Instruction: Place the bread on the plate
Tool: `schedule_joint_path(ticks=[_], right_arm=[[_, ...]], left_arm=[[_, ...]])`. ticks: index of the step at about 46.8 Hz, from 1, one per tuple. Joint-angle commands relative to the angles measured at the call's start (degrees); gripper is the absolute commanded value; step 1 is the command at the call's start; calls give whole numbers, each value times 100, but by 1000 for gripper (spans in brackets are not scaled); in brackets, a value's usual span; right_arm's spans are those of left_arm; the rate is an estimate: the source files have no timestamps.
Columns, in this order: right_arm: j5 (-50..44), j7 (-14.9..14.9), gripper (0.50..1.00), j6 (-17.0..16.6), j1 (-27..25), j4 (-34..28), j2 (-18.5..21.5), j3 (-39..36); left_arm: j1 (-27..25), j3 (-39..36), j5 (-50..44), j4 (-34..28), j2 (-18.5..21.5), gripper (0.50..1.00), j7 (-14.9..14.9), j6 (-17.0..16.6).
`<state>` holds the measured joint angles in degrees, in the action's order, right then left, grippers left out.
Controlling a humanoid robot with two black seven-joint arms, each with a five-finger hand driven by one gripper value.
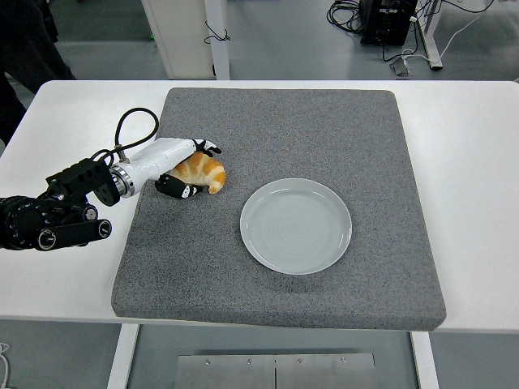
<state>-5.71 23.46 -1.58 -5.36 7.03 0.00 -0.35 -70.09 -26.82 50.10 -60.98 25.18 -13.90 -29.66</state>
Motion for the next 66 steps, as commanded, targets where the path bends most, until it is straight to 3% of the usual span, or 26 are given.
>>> schedule_joint_path(ticks=[1,12,20,31,46,61,66], right_arm=[[0,0,1000,0,0,0,0,0],[0,0,1000,0,0,0,0,0],[0,0,1000,0,0,0,0,0],[0,0,1000,0,0,0,0,0],[0,0,1000,0,0,0,0,0],[0,0,1000,0,0,0,0,0],[0,0,1000,0,0,0,0,0]], left_arm=[[-22,1,0,-1,4,643,1,31],[-154,63,-53,-10,74,552,10,119],[-479,238,-106,-19,206,546,27,206],[-804,950,-106,-19,610,545,19,909],[-1015,1591,-88,-19,742,548,10,1402],[-980,2716,-53,-19,733,569,-113,2781],[-963,2971,-35,-19,690,578,-192,3098]])
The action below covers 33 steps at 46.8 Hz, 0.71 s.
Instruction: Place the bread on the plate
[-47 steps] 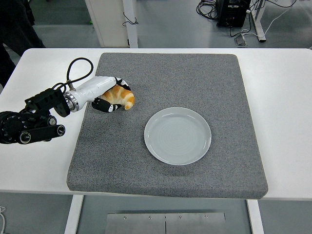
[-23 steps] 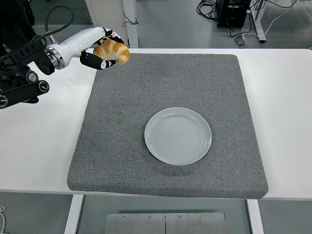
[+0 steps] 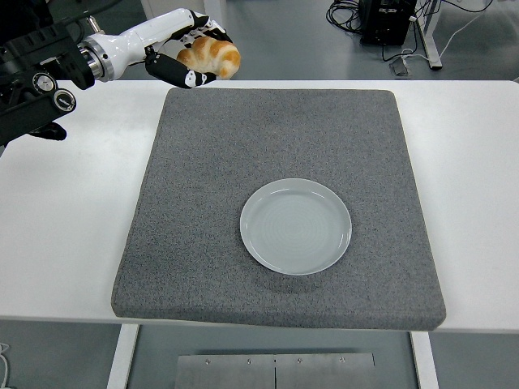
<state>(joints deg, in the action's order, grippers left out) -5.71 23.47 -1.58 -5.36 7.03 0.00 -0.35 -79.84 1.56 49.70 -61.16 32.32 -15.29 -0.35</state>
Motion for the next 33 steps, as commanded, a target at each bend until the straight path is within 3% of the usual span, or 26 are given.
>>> schedule_joint_path(ticks=[1,6,10,33], right_arm=[[0,-1,1000,0,-1,0,0,0],[0,-1,1000,0,-1,0,0,0],[0,-1,1000,0,-1,0,0,0],[0,-1,1000,0,-1,0,0,0]], left_arm=[[12,168,13,-1,-33,580,-96,228],[30,335,13,-1,-173,586,-404,579],[47,415,13,-1,-296,590,-457,764],[293,476,680,-264,-833,611,-967,949]])
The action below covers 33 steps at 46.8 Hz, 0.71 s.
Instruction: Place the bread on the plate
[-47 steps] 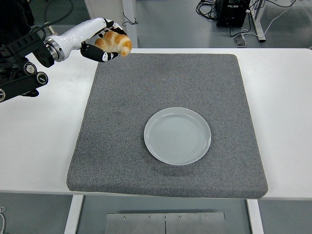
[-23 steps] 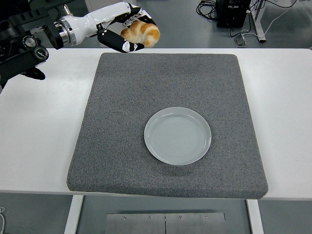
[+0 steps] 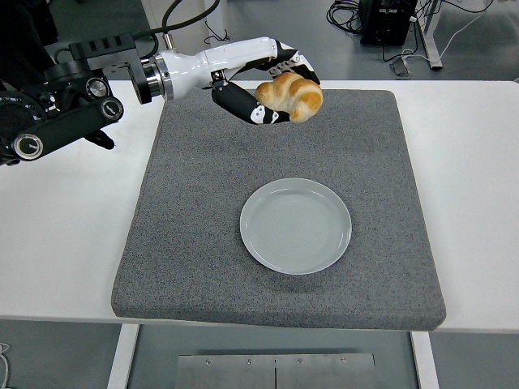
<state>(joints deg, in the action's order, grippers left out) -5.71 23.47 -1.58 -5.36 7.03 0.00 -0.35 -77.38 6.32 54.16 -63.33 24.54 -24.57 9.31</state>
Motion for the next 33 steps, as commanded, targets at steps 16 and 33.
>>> schedule_joint_path(ticks=[16,33], right_arm=[[0,0,1000,0,0,0,0,0],[0,0,1000,0,0,0,0,0]], left_arm=[[452,186,1342,-267,-240,614,-39,-316],[768,116,1914,-478,-319,617,-39,-861]])
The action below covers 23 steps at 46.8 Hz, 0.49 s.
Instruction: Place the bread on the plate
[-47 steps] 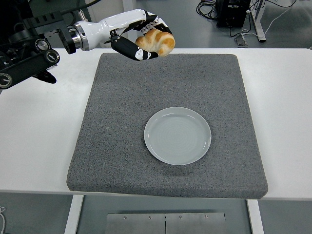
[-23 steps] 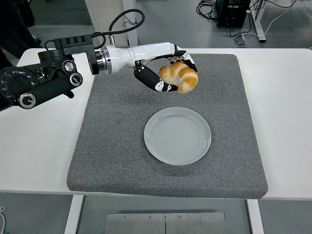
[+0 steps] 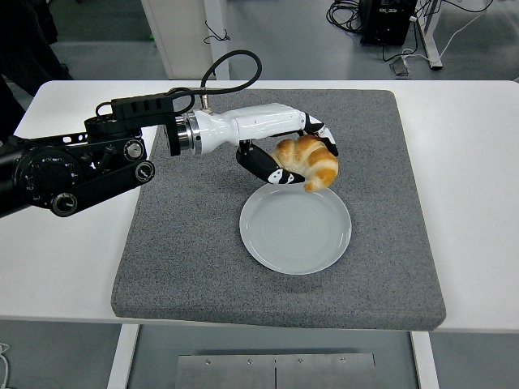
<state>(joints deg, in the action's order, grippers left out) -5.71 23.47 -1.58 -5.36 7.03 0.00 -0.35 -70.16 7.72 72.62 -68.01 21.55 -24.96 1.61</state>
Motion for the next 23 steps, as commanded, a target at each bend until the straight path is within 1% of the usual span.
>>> schedule_joint_path(ticks=[1,7,10,16,23], right_arm=[[0,0,1000,0,0,0,0,0],[0,0,1000,0,0,0,0,0],[0,0,1000,0,0,0,0,0],[0,0,1000,0,0,0,0,0],[0,0,1000,0,0,0,0,0]], left_arm=[[73,-25,120,-10,-45,617,0,-125],[301,-25,560,-2,-98,617,0,-336],[389,-34,700,-10,-107,617,9,-389],[433,-130,736,-2,-98,617,9,-415],[442,-358,736,-2,-107,617,9,-670]])
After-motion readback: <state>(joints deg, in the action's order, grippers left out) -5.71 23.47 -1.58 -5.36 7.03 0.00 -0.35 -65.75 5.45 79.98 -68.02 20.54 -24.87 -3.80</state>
